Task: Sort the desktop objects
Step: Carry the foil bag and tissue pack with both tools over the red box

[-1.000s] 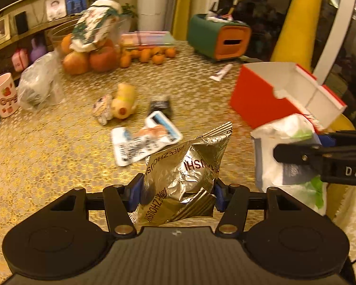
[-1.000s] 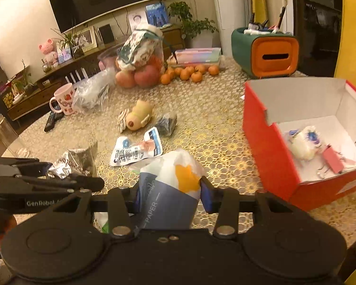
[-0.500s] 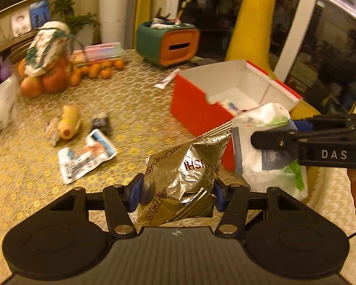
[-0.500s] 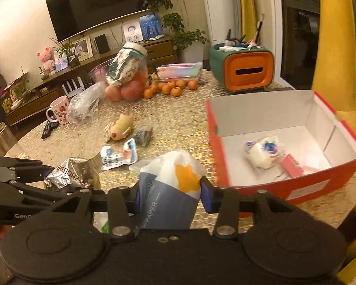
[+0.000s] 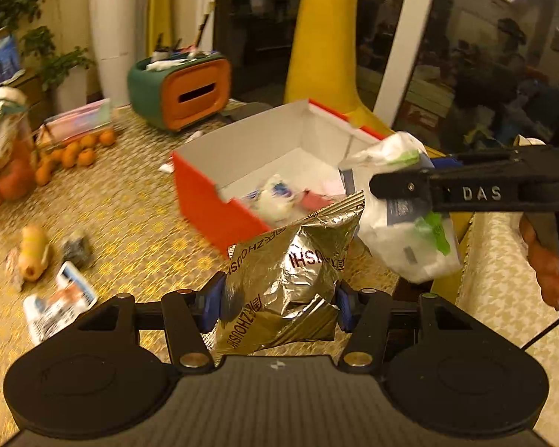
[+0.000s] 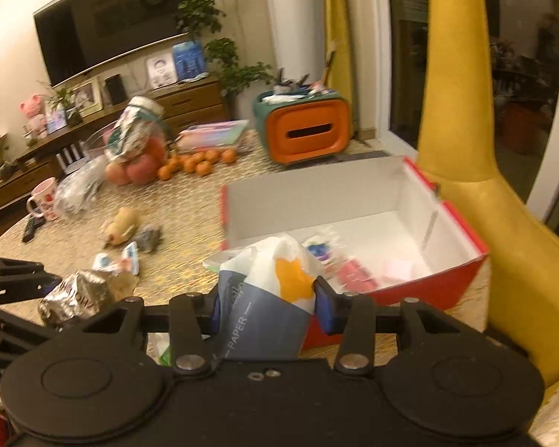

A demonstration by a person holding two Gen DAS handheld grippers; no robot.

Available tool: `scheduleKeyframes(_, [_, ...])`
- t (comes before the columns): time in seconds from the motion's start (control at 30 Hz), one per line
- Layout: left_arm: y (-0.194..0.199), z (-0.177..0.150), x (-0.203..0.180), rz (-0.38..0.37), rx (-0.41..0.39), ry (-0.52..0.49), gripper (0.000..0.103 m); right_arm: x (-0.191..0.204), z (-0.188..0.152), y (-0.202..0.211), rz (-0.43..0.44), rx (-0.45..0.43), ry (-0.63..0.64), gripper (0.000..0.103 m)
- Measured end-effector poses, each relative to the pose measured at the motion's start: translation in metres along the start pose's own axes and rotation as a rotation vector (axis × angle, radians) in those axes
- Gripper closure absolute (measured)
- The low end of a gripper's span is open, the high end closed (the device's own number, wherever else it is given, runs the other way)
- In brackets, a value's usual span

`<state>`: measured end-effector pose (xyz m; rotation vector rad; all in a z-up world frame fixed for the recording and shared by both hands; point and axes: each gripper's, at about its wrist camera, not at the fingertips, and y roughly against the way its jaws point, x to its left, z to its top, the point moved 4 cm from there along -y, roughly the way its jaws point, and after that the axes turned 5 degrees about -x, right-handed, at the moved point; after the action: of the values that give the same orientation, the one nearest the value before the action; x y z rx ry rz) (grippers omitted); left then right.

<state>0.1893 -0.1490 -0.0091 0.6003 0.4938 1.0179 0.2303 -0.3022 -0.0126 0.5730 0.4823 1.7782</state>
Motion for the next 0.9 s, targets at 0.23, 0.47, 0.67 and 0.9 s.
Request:
scheduleKeyframes(0.23, [-0.026, 0.023, -0.021, -0.016, 0.0, -0.052, 0.046, -0.035, 0.009, -0.009, -0.053, -0.008, -0.01, 0.058])
scheduleKeyframes(0.47, [-0.055, 0.046, -0.03, -0.003, 0.006, -0.083, 0.046, -0.062, 0.023, -0.028, -0.094, -0.019, 0.001, 0.058])
scheduleKeyframes(0.67, [-0.082, 0.064, -0.028, 0.023, 0.022, -0.083, 0.046, -0.079, 0.041, -0.054, -0.117, -0.042, 0.037, 0.058])
scheduleKeyframes(0.9, [-0.116, 0.072, -0.027, 0.038, 0.066, -0.108, 0.046, -0.095, 0.055, -0.09, -0.131, -0.027, 0.05, 0.058])
